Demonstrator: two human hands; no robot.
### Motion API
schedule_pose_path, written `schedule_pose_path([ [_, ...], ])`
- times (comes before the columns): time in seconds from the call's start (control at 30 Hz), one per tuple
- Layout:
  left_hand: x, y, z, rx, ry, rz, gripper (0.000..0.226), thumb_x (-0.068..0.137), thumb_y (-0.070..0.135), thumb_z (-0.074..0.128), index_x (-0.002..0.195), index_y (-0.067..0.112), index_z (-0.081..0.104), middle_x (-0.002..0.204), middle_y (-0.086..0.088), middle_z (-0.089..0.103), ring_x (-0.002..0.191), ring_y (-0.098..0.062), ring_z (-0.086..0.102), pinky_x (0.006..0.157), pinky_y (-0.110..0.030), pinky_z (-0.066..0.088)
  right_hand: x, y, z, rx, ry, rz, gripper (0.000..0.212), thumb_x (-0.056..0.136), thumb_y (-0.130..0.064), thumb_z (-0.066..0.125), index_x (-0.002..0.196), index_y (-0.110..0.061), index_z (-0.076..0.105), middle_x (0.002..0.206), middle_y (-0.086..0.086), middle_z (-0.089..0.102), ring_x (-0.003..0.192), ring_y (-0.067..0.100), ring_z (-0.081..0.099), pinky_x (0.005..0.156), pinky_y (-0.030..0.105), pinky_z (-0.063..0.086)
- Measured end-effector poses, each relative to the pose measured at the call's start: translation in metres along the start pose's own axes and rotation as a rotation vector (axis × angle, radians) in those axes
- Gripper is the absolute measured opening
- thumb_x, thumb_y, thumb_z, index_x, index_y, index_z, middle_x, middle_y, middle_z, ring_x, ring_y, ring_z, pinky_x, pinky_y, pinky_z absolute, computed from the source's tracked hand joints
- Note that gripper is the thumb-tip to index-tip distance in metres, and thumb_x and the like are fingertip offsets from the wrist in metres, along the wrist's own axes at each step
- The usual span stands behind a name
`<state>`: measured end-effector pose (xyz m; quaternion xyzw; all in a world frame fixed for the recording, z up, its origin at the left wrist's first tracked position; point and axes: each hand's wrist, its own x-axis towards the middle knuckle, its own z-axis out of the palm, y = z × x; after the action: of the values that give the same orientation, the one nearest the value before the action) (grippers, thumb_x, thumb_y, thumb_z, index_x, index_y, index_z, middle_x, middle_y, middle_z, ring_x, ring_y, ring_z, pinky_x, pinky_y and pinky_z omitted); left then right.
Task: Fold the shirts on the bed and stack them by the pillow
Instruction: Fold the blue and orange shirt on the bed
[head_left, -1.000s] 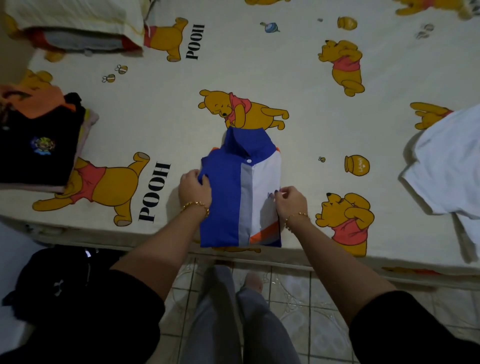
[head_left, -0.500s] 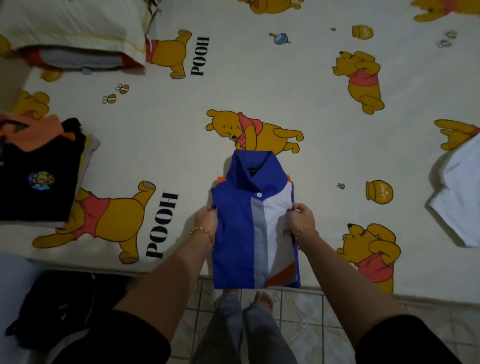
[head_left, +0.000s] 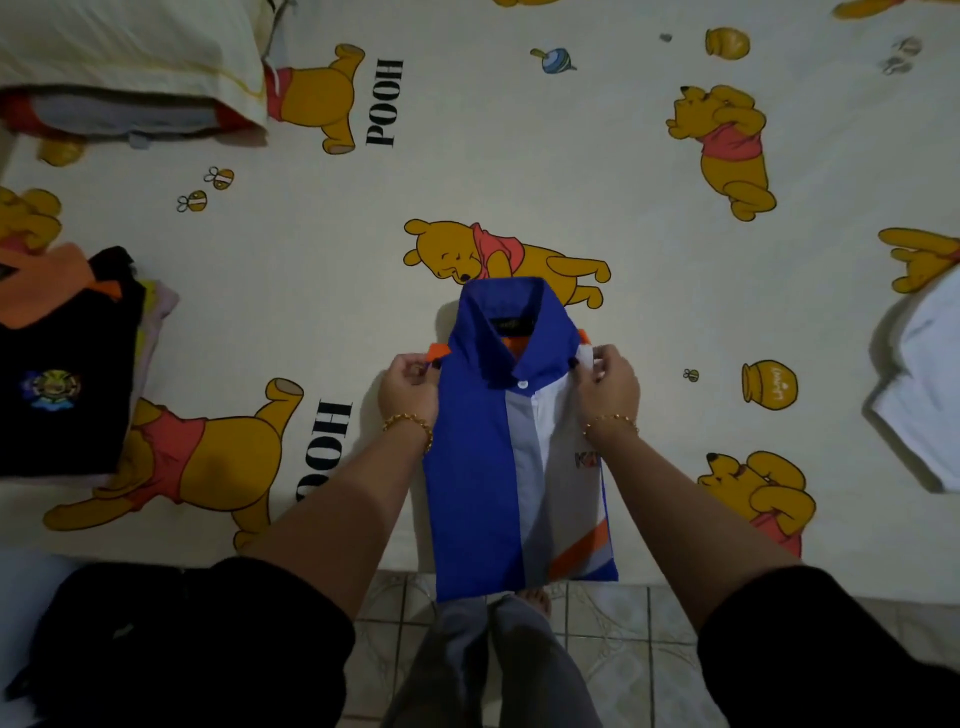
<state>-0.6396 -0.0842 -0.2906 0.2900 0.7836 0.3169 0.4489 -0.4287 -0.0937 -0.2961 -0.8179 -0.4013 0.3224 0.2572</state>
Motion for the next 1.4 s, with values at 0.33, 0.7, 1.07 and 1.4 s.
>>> schedule_pose_path([
  [0.33,0.004,0.025,0.002,0.245,-0.22,-0.143,0.048,0.093,0.042,0.053,0.12,0.003,0.058,0.114,-0.015,0.062,0.096,-0.029,0.059,0.079,-0.032,0.045,0.003,-0.022,-0.005,-0.081,-0.216,0.24,0.053,0.099,-0.042,0.037,0.116,0.003,0.057,0.12,0.023,0.059,0.109,0.037,0.055,0.082,0.033,0.04],
  [0.7,0.045,0.082,0.004,0.216,-0.139,0.133,0.045,0.089,0.023,0.064,0.129,0.006,0.054,0.126,-0.007,0.06,0.113,-0.024,0.057,0.096,-0.03,0.045,0.036,-0.054,-0.016,0.049,-0.053,0.167,0.042,0.095,-0.029,0.053,0.128,-0.003,0.05,0.123,0.015,0.06,0.111,0.031,0.057,0.089,0.032,0.042],
  [1.07,0.004,0.048,0.014,0.242,0.05,0.199,0.026,0.097,0.016,0.048,0.078,0.005,0.061,0.064,-0.001,0.052,0.057,-0.011,0.044,0.047,-0.017,0.03,-0.028,-0.02,-0.001,0.067,0.081,0.15,0.028,0.099,-0.028,0.045,0.08,-0.008,0.051,0.074,0.004,0.053,0.068,0.021,0.05,0.056,0.027,0.032],
  [1.4,-0.036,0.001,0.009,0.076,0.013,-0.009,0.019,0.092,0.029,0.059,0.09,0.01,0.061,0.078,0.002,0.058,0.071,-0.012,0.052,0.055,-0.016,0.036,-0.043,0.026,-0.016,0.126,-0.052,0.219,0.028,0.097,-0.037,0.048,0.088,-0.012,0.055,0.083,0.005,0.058,0.081,0.022,0.054,0.074,0.031,0.045],
])
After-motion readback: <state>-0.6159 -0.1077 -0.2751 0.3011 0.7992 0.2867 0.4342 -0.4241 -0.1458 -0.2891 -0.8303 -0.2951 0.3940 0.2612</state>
